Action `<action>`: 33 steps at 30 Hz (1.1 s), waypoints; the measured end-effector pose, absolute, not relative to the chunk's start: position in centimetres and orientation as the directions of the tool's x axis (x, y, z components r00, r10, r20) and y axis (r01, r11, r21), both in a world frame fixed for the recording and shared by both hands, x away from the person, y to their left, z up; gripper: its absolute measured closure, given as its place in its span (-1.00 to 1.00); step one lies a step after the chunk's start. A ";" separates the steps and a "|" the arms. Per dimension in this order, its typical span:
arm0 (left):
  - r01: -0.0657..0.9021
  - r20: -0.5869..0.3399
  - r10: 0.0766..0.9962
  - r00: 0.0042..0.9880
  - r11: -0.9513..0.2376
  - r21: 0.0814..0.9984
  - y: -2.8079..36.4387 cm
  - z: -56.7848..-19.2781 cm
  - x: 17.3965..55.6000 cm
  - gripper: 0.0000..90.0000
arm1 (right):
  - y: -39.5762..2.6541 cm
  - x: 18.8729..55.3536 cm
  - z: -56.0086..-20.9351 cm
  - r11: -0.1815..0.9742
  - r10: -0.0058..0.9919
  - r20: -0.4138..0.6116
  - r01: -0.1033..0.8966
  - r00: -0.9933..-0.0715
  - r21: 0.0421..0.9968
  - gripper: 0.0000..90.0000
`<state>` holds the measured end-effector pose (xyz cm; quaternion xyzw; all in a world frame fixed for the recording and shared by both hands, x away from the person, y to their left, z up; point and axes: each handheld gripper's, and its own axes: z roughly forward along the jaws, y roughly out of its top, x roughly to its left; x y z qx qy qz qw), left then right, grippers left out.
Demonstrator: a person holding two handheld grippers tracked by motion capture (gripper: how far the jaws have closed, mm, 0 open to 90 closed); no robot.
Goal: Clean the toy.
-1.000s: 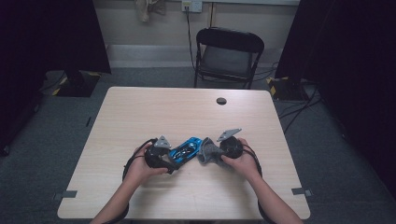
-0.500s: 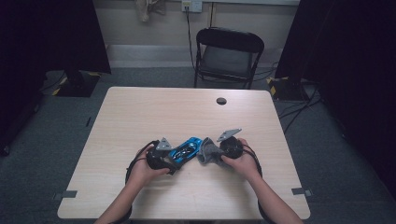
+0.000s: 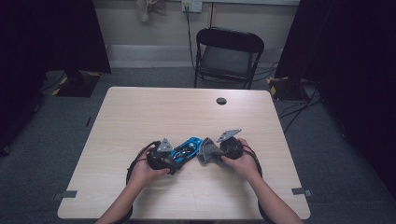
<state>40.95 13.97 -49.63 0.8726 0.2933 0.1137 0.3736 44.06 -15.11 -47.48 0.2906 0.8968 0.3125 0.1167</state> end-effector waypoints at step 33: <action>0.415 -0.013 0.596 0.803 -0.543 0.730 14.1 -49.8 40.8 -0.46 | -6.5 44.0 -44.9 0.661 0.517 -0.071 0.345 -0.853 0.666 0.57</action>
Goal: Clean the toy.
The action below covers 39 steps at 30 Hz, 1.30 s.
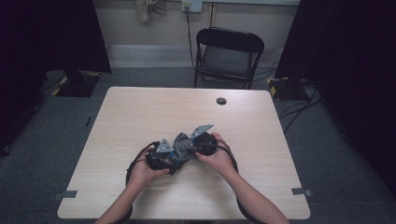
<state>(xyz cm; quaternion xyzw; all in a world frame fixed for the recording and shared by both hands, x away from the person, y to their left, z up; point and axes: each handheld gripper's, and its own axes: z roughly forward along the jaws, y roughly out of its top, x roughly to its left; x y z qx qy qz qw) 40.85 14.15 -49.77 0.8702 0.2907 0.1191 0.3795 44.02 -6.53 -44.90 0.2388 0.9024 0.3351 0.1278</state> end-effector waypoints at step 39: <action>0.412 -0.014 0.600 0.800 -0.531 0.740 14.2 -49.9 40.7 -0.46 | -7.3 44.6 -43.9 0.611 0.542 -0.014 0.382 -0.840 0.693 0.57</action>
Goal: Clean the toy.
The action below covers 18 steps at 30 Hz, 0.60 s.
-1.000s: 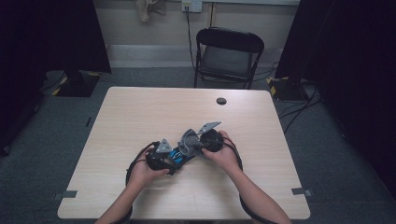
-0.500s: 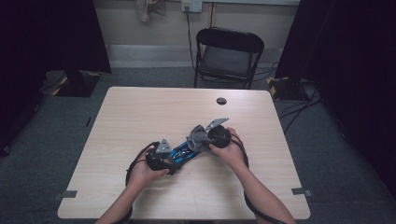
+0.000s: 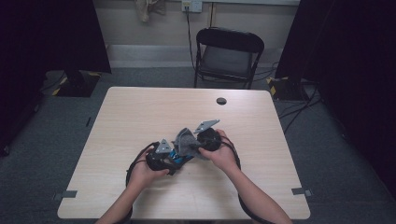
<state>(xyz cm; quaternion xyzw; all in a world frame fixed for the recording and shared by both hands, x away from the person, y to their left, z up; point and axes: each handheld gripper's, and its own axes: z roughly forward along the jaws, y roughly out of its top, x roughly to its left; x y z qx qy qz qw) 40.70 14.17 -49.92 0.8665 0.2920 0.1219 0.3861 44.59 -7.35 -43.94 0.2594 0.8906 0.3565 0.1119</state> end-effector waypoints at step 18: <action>0.416 -0.015 0.602 0.799 -0.534 0.736 14.1 -49.9 40.7 -0.46 | -5.4 43.7 -45.0 0.602 0.502 -0.027 0.327 -0.864 0.728 -0.21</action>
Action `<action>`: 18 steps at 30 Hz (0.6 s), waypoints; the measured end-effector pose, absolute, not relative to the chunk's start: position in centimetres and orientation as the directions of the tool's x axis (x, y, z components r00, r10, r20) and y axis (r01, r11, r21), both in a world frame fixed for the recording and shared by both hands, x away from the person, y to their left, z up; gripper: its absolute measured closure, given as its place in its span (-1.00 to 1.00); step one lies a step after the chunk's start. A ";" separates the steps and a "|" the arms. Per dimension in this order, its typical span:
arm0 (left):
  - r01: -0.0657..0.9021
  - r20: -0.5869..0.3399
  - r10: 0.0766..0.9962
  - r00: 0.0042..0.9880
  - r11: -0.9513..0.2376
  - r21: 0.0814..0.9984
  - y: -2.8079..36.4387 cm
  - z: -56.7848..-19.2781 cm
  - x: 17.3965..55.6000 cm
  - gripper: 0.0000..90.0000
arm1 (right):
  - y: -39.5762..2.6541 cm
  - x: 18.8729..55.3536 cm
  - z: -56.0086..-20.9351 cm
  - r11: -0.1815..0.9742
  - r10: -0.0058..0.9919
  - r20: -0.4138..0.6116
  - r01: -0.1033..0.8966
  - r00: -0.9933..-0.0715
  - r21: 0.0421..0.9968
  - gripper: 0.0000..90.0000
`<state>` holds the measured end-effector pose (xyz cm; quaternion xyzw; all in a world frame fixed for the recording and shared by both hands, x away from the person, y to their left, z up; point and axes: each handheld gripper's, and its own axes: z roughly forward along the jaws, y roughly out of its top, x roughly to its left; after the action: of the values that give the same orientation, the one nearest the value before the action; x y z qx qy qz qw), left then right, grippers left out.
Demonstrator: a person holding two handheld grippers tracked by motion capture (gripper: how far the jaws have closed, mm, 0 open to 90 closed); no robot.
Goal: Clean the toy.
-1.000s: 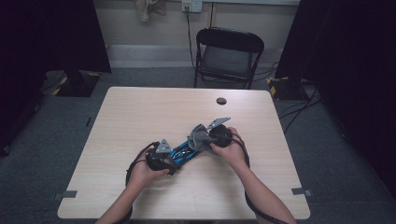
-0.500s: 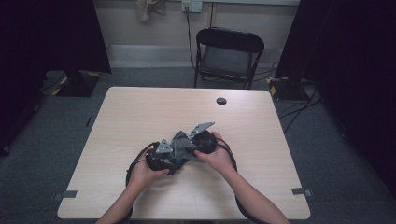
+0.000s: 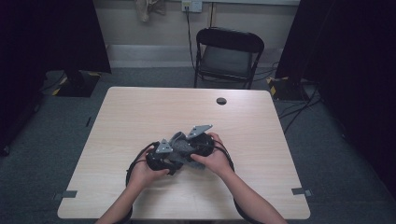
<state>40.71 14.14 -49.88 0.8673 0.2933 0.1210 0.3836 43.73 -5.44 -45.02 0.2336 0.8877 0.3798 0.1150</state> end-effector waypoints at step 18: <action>0.416 -0.015 0.602 0.798 -0.533 0.737 14.1 -49.9 40.7 -0.46 | -7.0 45.6 -45.6 0.559 0.600 -0.006 0.414 -0.800 0.718 0.56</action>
<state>40.69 14.14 -49.89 0.8670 0.2934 0.1215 0.3840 45.64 -6.96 -45.64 0.2902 0.8738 0.3692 0.1263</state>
